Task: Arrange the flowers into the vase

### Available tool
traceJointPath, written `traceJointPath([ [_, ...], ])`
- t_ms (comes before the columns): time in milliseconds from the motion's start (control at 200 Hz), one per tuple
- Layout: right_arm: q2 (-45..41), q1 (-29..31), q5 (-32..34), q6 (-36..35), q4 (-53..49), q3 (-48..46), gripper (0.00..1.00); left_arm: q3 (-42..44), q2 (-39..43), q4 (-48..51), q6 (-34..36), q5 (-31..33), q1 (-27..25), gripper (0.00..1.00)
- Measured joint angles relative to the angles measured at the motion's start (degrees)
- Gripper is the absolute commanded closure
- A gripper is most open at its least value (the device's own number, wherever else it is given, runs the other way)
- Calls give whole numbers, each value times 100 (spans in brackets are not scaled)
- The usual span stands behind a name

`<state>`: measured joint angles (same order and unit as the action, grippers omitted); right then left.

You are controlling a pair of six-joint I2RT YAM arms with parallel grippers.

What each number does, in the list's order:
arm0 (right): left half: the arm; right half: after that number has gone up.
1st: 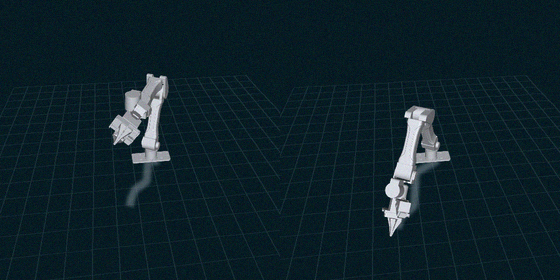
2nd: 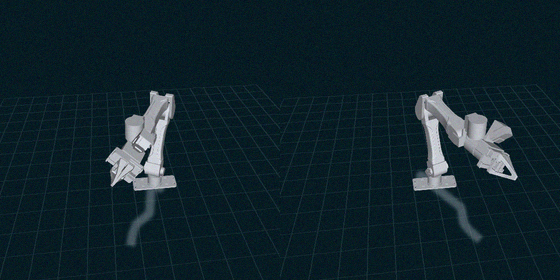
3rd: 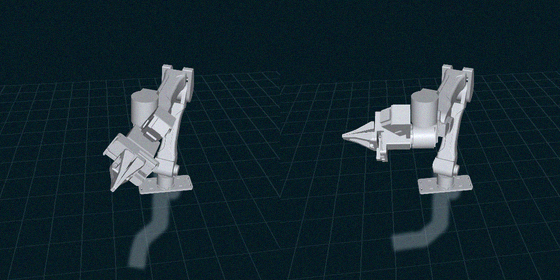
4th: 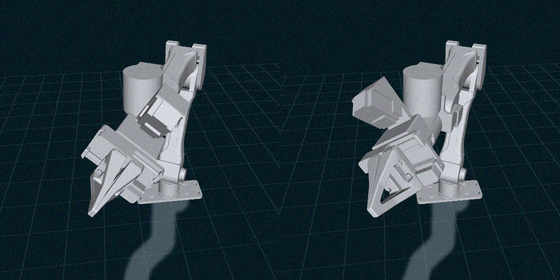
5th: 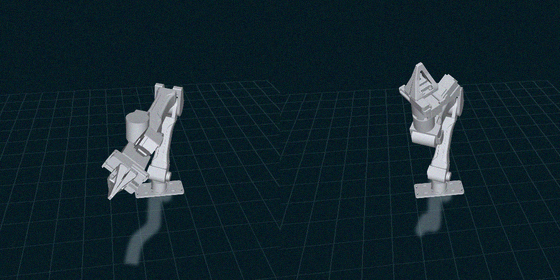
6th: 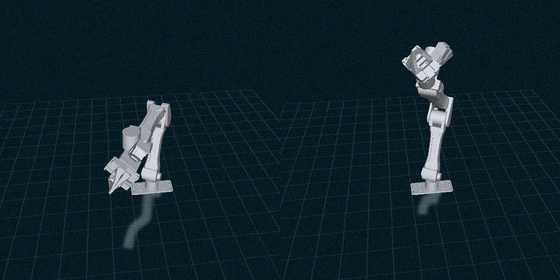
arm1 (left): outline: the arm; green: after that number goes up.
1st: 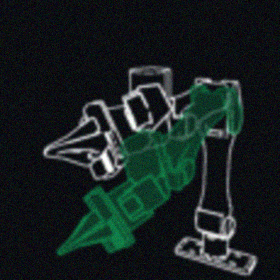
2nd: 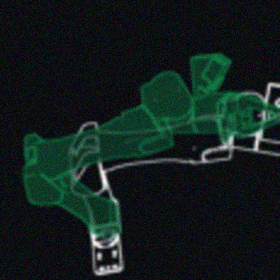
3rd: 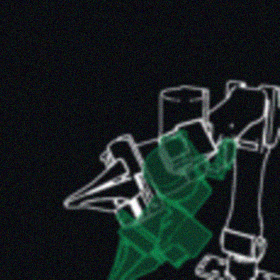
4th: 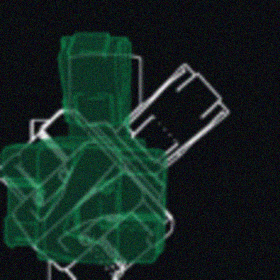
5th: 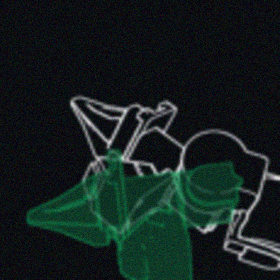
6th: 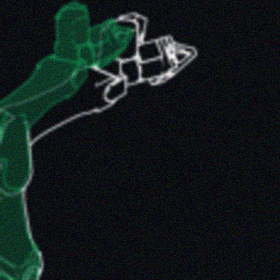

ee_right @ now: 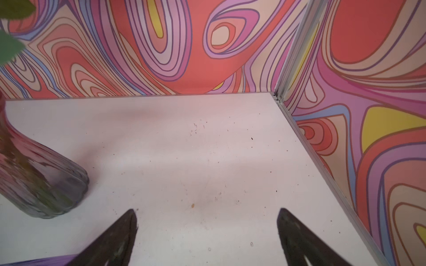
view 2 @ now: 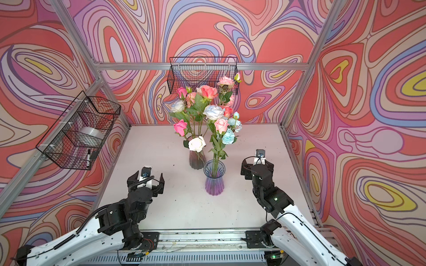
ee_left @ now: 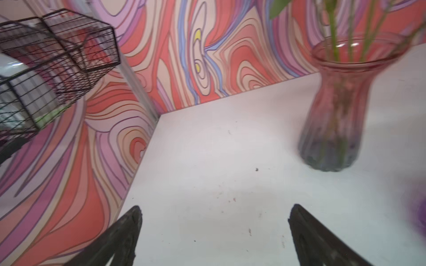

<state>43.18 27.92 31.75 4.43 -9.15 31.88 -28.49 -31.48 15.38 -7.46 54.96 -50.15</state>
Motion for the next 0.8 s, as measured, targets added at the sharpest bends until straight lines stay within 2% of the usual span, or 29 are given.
traceJointPath([
  [80,354,-192,-94,-605,966,-356,2,170,-61,-522,50,-455,887,0],
  [155,728,-442,-299,-870,1639,-533,1,387,-356,-1143,208,-962,1598,0],
  [295,1423,-892,-741,-1132,3047,-942,2,828,-1300,-2371,691,-1801,2376,0],
  [426,2323,-1191,-977,-1228,4343,-1375,2,916,-2184,-3060,730,-2575,3237,0],
  [621,3392,-1451,-1139,-1318,5786,-1620,2,997,-3268,-4354,726,-3204,3663,0],
  [801,4295,-1788,-1255,-1123,7169,-1679,2,970,-4883,-5681,1099,-3545,3812,0],
])
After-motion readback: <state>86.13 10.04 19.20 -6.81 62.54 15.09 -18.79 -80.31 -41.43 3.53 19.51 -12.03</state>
